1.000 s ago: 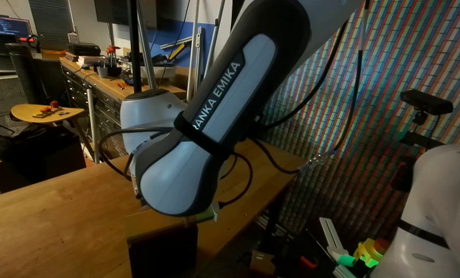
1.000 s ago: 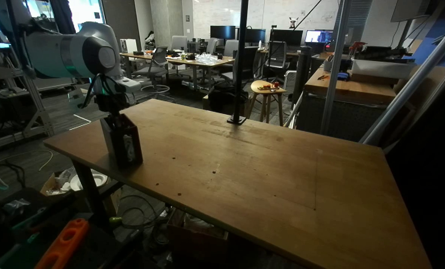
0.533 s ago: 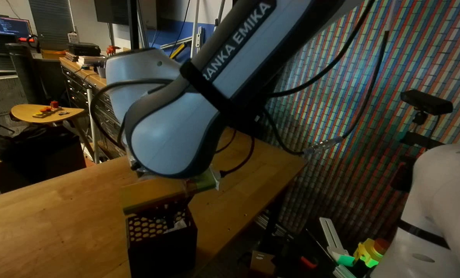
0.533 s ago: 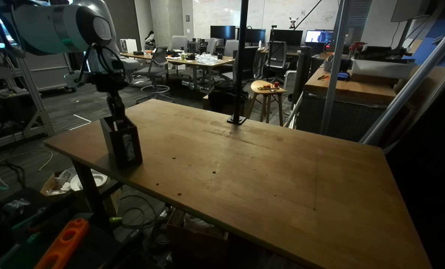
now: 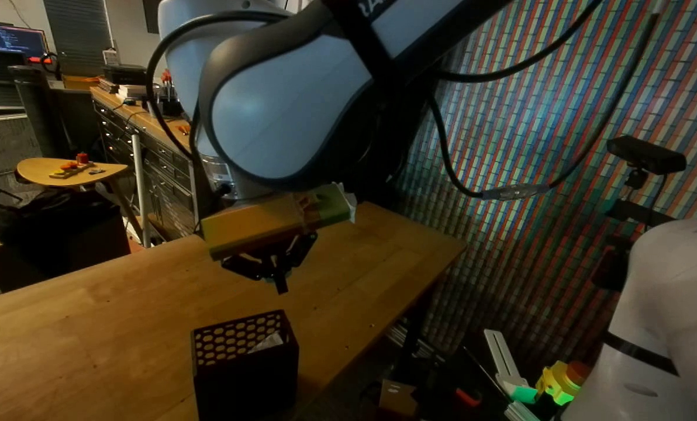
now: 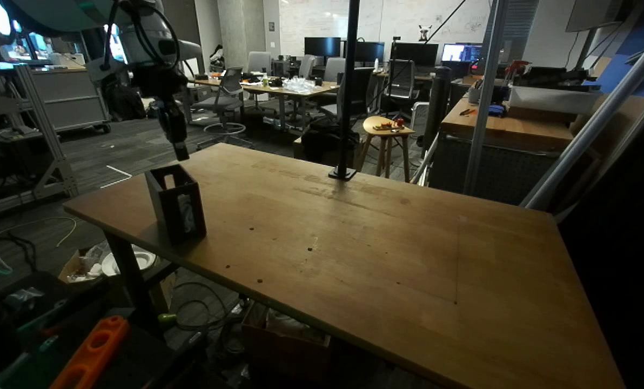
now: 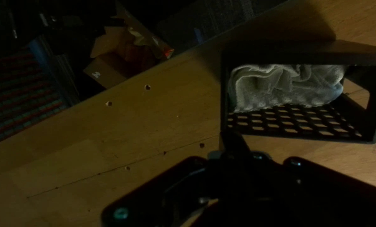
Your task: Shove the cloth into the box
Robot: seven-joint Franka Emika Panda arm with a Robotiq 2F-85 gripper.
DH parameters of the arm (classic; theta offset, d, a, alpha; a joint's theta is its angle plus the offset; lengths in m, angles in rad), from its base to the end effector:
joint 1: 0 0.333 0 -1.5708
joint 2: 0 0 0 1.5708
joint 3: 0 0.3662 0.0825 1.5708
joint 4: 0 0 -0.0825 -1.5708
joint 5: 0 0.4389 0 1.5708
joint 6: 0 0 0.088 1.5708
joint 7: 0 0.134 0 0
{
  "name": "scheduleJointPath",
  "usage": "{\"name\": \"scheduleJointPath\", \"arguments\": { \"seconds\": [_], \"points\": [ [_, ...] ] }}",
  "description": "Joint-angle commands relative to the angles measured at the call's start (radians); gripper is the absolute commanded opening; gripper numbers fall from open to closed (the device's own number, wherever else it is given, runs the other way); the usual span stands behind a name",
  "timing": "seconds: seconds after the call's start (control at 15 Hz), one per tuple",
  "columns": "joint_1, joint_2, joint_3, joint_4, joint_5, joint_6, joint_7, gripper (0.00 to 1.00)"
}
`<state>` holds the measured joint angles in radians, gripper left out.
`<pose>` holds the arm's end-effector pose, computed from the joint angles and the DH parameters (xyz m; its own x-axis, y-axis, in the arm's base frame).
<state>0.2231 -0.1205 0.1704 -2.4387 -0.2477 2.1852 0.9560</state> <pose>0.4551 0.1725 0.3249 0.9189 -0.3872 0.0762 -0.3938 -0.8880 0.2375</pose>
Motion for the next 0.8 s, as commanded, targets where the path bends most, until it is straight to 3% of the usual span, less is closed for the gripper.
{"name": "scheduleJointPath", "arguments": {
  "seconds": [0.0,0.13,0.2,0.27,0.33,0.53,0.73],
  "points": [
    [-0.046,-0.087,0.018,-0.007,-0.048,-0.059,0.013,0.00],
    [-0.062,-0.120,0.018,-0.013,-0.051,-0.058,0.001,0.02],
    [-0.068,-0.139,0.019,-0.018,-0.052,-0.049,-0.005,0.26],
    [-0.068,-0.080,0.023,-0.002,-0.030,-0.040,-0.006,0.27],
    [-0.073,-0.089,0.024,-0.003,-0.030,-0.040,-0.006,0.05],
    [-0.073,-0.077,0.027,-0.006,-0.031,-0.040,-0.005,0.27],
    [-0.073,-0.072,0.028,-0.006,-0.031,-0.040,-0.005,0.27]
  ]
}}
